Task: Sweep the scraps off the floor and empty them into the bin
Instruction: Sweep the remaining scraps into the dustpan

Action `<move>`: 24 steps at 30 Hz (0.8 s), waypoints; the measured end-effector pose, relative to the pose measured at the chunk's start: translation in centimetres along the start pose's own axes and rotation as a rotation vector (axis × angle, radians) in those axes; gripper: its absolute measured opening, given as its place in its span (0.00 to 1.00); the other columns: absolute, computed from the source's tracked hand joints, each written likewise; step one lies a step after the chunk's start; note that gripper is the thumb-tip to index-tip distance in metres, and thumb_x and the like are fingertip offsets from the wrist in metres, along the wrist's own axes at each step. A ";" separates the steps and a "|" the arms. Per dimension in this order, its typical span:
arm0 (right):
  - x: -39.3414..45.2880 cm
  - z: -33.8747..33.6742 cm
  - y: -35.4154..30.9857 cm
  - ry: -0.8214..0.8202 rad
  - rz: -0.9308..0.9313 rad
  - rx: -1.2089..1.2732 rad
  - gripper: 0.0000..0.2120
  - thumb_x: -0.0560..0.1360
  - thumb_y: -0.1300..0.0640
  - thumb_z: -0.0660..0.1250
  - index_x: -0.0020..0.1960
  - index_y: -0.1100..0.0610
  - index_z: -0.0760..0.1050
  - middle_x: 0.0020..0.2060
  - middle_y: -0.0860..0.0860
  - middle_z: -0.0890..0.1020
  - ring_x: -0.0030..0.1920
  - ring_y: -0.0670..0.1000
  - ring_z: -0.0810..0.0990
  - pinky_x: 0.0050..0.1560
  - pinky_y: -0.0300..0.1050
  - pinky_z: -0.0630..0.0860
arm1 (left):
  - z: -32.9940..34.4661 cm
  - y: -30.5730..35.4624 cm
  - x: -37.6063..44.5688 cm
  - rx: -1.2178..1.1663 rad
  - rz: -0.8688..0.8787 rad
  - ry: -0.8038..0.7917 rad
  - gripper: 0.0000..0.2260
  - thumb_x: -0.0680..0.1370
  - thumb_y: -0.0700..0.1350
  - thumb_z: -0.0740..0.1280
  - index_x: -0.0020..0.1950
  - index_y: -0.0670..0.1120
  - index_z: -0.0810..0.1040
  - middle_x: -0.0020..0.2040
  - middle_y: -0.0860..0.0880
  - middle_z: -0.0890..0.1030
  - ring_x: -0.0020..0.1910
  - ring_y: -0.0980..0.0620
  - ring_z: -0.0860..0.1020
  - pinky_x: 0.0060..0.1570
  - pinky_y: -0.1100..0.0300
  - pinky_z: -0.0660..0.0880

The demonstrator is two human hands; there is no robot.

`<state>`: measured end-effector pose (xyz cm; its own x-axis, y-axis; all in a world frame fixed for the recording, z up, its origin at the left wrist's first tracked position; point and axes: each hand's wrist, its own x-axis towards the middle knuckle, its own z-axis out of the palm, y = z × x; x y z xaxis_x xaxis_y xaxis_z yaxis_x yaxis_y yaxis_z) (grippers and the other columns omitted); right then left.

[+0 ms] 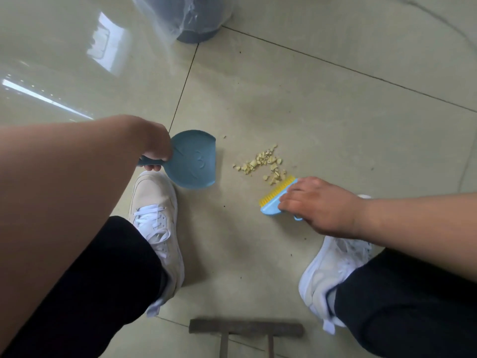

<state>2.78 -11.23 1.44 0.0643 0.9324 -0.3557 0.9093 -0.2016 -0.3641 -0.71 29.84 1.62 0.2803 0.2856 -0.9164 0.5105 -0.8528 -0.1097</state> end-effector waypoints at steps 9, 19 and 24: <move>1.6 -0.5 -1.7 -0.265 0.209 0.249 0.18 0.75 0.58 0.62 0.62 0.46 0.75 0.52 0.49 0.83 0.53 0.56 0.80 0.55 0.49 0.75 | 1.1 -0.3 1.6 0.015 0.014 -0.002 0.14 0.83 0.38 0.64 0.48 0.33 0.87 0.41 0.39 0.89 0.29 0.46 0.82 0.26 0.63 0.74; 8.3 -4.9 3.6 0.044 0.530 0.391 0.11 0.80 0.58 0.64 0.58 0.52 0.81 0.51 0.57 0.84 0.51 0.61 0.80 0.50 0.50 0.77 | -0.1 0.5 1.7 0.011 0.028 -0.004 0.14 0.82 0.38 0.63 0.46 0.34 0.87 0.37 0.40 0.88 0.30 0.45 0.83 0.25 0.62 0.73; 8.8 -7.9 6.1 0.140 0.589 0.499 0.10 0.80 0.56 0.67 0.59 0.52 0.82 0.53 0.53 0.84 0.51 0.50 0.78 0.49 0.38 0.67 | -0.1 0.1 1.8 0.008 -0.002 -0.004 0.14 0.82 0.37 0.64 0.44 0.34 0.87 0.30 0.43 0.85 0.26 0.47 0.80 0.23 0.64 0.71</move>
<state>12.18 -1.85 2.88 0.5600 0.6525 -0.5106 0.4188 -0.7547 -0.5050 -0.11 30.32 0.01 0.2756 0.2858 -0.9178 0.5049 -0.8555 -0.1148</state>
